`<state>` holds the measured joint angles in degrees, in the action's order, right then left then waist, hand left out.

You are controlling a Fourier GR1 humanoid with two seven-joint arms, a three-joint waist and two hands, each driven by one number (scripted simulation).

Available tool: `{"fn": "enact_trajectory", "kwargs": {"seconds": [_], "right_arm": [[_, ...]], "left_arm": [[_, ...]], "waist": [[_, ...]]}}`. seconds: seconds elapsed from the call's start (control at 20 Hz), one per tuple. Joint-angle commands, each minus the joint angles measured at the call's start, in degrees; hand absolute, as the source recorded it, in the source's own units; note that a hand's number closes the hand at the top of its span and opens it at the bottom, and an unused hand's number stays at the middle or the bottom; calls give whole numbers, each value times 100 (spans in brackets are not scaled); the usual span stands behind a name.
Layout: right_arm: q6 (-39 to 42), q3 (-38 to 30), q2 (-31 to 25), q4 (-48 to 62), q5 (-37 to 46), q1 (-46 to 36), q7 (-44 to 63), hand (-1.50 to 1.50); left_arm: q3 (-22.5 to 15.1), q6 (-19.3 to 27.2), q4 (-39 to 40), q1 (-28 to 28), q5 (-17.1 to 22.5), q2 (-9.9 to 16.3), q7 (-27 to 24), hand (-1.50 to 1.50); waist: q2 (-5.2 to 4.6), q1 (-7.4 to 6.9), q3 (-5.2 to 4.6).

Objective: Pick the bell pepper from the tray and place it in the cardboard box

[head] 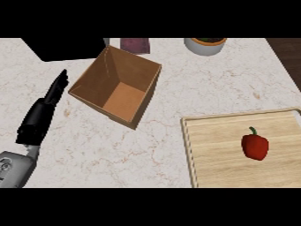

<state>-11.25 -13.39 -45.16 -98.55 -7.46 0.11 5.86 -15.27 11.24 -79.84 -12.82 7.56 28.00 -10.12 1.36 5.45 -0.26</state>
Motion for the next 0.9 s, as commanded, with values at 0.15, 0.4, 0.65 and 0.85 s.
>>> {"fn": "enact_trajectory", "kwargs": {"seconds": [0.15,0.4,0.65,0.85], "right_arm": [[435,-565,-648,-1054,893,1910,-787,-150],[867,-717,-954,-1827,1351,2474,-111,-150],[1559,-79,-1579,-2829,2001,2908,1353,-150],[2239,225,-1925,-3354,1648,2432,2636,-150]], "left_arm": [[45,-559,-395,15,164,311,107,0],[38,-754,-708,52,245,285,346,0],[6,-752,-848,-136,250,243,664,0],[-6,-825,-886,-87,107,241,537,0]], "waist": [[-62,-181,23],[-102,-405,18],[-112,-446,6],[-149,-622,11]]}}
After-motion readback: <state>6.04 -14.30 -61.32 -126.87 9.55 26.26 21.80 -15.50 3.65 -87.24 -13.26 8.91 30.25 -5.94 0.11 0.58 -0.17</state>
